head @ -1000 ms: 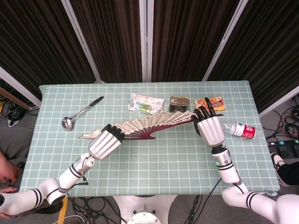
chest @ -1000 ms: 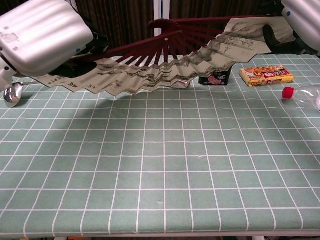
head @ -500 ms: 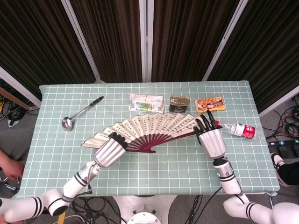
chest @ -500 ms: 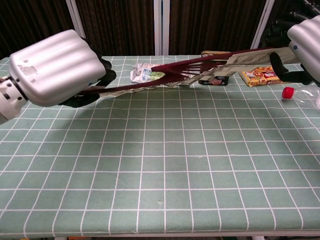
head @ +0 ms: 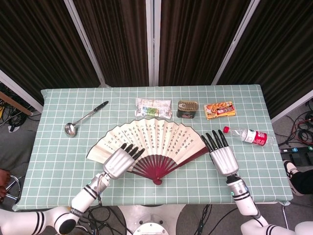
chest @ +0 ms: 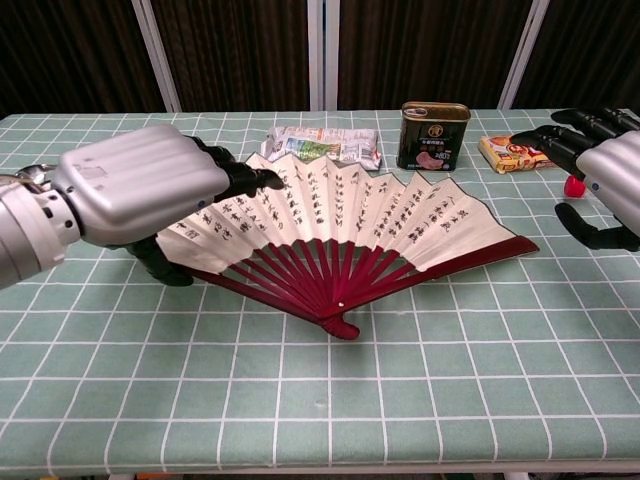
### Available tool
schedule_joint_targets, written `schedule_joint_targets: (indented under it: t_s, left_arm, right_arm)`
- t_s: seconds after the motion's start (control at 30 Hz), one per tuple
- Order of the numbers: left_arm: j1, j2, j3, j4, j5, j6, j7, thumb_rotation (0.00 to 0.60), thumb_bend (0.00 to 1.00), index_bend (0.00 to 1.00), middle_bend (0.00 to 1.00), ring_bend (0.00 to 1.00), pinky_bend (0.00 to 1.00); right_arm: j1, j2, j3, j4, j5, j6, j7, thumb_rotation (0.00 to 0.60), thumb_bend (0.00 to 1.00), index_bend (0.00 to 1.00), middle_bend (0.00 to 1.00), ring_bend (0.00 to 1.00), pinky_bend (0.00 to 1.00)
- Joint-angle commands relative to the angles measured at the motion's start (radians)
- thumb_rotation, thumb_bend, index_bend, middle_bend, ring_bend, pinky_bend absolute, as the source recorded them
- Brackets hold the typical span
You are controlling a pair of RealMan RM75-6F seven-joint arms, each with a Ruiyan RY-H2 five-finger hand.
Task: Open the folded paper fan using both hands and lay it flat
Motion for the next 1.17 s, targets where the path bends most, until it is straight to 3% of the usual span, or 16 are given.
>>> schedule_joint_targets:
  t_s: [0.03, 0.1, 0.2, 0.37, 0.6, 0.7, 0.83, 0.93, 1.17]
  left_arm:
    - [-0.027, 0.025, -0.028, -0.049, -0.107, -0.08, -0.093, 0.6, 0.0, 0.04, 0.12, 0.09, 0.25]
    - [-0.045, 0.047, -0.048, -0.074, -0.18, -0.135, -0.151, 0.6, 0.0, 0.02, 0.07, 0.02, 0.2]
    - [-0.077, 0.082, -0.079, -0.087, -0.256, -0.212, -0.252, 0.6, 0.0, 0.01, 0.04, 0.0, 0.13]
    - [-0.119, 0.182, -0.141, -0.105, -0.347, -0.417, -0.548, 0.6, 0.0, 0.0, 0.0, 0.0, 0.07]
    - [-0.155, 0.285, -0.149, -0.065, -0.295, -0.492, -0.67, 0.6, 0.0, 0.0, 0.03, 0.0, 0.06]
    - [-0.094, 0.274, -0.151, -0.03, -0.221, -0.314, -0.676, 0.6, 0.0, 0.02, 0.07, 0.01, 0.07]
    - [0.04, 0.25, -0.112, 0.065, -0.108, 0.023, -0.601, 0.6, 0.0, 0.09, 0.11, 0.02, 0.07]
    - [0.132, 0.249, -0.085, 0.131, -0.054, 0.195, -0.639, 0.6, 0.0, 0.13, 0.13, 0.03, 0.07]
    - [0.318, 0.306, -0.012, 0.175, -0.057, 0.387, -0.73, 0.6, 0.0, 0.15, 0.16, 0.05, 0.07]
  right_arm:
    - [-0.007, 0.042, 0.011, -0.066, 0.024, -0.029, -0.012, 0.6, 0.37, 0.01, 0.08, 0.0, 0.0]
    - [-0.007, 0.063, 0.021, -0.101, 0.033, -0.037, -0.007, 0.6, 0.34, 0.0, 0.07, 0.0, 0.0]
    - [-0.008, 0.103, 0.036, -0.155, 0.042, -0.041, -0.003, 0.6, 0.28, 0.0, 0.06, 0.0, 0.0]
    - [-0.018, 0.17, 0.041, -0.196, 0.04, -0.039, -0.034, 0.6, 0.01, 0.0, 0.04, 0.0, 0.0]
    - [-0.038, 0.255, 0.058, -0.25, 0.086, -0.062, -0.011, 0.6, 0.0, 0.0, 0.03, 0.0, 0.0]
    - [-0.053, 0.29, 0.055, -0.253, 0.084, -0.057, 0.047, 0.6, 0.02, 0.0, 0.05, 0.0, 0.0]
    - [-0.073, 0.383, 0.036, -0.281, 0.076, -0.079, 0.239, 0.6, 0.24, 0.05, 0.12, 0.0, 0.0]
    - [-0.097, 0.453, 0.027, -0.31, 0.076, -0.077, 0.349, 0.6, 0.28, 0.06, 0.13, 0.0, 0.0]
    - [-0.175, 0.533, 0.009, -0.336, 0.078, -0.012, 0.451, 0.6, 0.29, 0.07, 0.14, 0.0, 0.0]
